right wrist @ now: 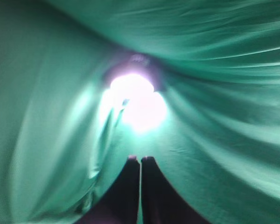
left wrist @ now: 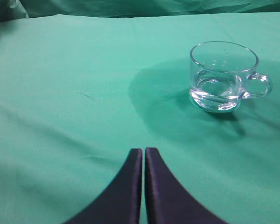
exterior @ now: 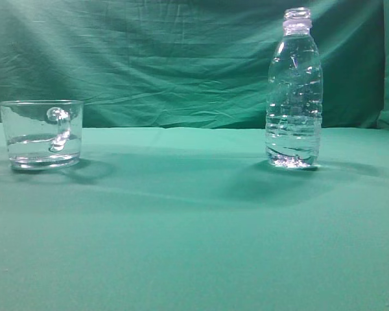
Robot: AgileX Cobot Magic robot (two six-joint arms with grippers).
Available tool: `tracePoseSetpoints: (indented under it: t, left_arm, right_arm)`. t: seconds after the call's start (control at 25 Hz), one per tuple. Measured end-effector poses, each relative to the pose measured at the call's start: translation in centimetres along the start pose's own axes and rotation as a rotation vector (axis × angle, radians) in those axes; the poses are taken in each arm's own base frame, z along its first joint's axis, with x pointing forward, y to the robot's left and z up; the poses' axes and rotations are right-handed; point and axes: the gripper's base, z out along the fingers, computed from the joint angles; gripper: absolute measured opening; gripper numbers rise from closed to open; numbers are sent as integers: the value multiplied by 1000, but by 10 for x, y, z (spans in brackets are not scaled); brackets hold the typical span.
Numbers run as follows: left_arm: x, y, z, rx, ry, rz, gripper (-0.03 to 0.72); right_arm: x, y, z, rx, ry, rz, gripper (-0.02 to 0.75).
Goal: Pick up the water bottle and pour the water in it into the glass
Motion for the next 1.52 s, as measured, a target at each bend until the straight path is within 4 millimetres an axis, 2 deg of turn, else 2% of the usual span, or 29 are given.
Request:
tracePoseSetpoints:
  t: [0.12, 0.28, 0.36, 0.44, 0.6, 0.68, 0.8, 0.96, 1.32, 1.52]
  left_arm:
    - [0, 0, 0, 0, 0, 0, 0]
    - [0, 0, 0, 0, 0, 0, 0]
    - [0, 0, 0, 0, 0, 0, 0]
    - [0, 0, 0, 0, 0, 0, 0]
    - [0, 0, 0, 0, 0, 0, 0]
    - [0, 0, 0, 0, 0, 0, 0]
    - [0, 0, 0, 0, 0, 0, 0]
    - [0, 0, 0, 0, 0, 0, 0]
    - [0, 0, 0, 0, 0, 0, 0]
    - [0, 0, 0, 0, 0, 0, 0]
  right_arm:
    - [-3, -23, -11, 305, -23, 233, 0]
    - [17, -53, -30, 740, 48, 558, 0]
    - [32, -59, -44, 940, 163, 639, 0]
    - [44, -58, -52, 1007, 326, 603, 0]
    - [58, -47, -55, 814, 640, 288, 0]
    - [64, -38, -56, 667, 713, 147, 0]
    - [77, -26, -65, 544, 739, 39, 0]
    - [104, -13, -86, 509, 750, 32, 0]
    - [187, 11, -141, 503, 777, 49, 0]
    - [212, 15, -153, 500, 817, 68, 0]
